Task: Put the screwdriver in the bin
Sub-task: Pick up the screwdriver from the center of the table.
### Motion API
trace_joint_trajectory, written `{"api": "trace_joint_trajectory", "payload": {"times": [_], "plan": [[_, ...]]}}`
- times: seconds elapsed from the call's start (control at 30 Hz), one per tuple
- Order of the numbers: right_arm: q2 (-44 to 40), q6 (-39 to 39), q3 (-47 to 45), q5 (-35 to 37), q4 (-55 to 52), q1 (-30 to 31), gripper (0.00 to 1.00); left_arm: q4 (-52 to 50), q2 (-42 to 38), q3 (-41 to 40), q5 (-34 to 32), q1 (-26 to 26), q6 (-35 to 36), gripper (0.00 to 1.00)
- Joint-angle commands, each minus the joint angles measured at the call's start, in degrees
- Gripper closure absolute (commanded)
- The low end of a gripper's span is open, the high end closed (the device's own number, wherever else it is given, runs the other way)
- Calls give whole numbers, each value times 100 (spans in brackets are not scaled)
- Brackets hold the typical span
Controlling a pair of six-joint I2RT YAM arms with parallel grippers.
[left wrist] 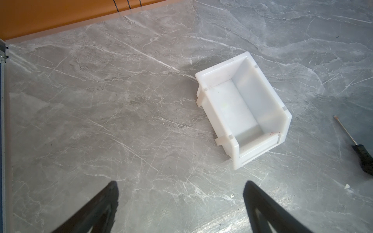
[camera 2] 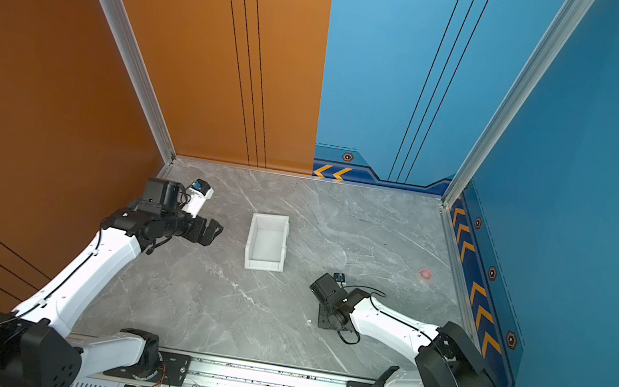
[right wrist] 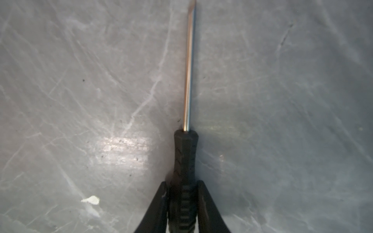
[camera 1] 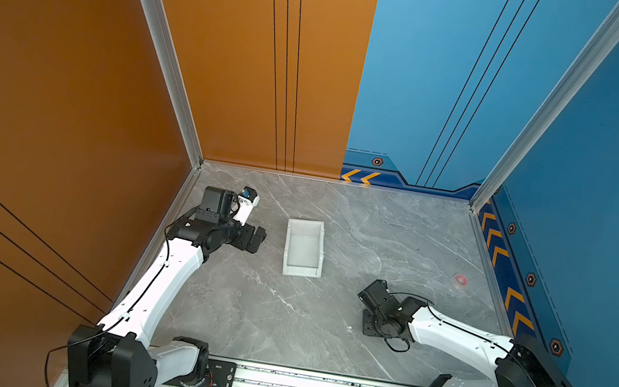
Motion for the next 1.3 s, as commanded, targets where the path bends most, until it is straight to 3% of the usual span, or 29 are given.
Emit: {"api": "trace_joint_trajectory", "payload": {"times": [0.0,0.3,0.6,1.03,1.27], "plan": [[51,33,0,-44,-88,39,79,-136,-122,-40,-31,-19,89,2],[-463,-142,400,13,-403,41,84,-230,-169,-40,-174,-19,199,2],[-682,-517,1476,217,-878,32,85,-235,-293,-246,-335,-9,261,2],[1412,-1326,4161,-131,-757,194,85,-259,-538,-305,-484,33,217,2],[2457,-1449,5055,-360,-699,381,85,-381,-694,-165,-459,112,213,2]]}}
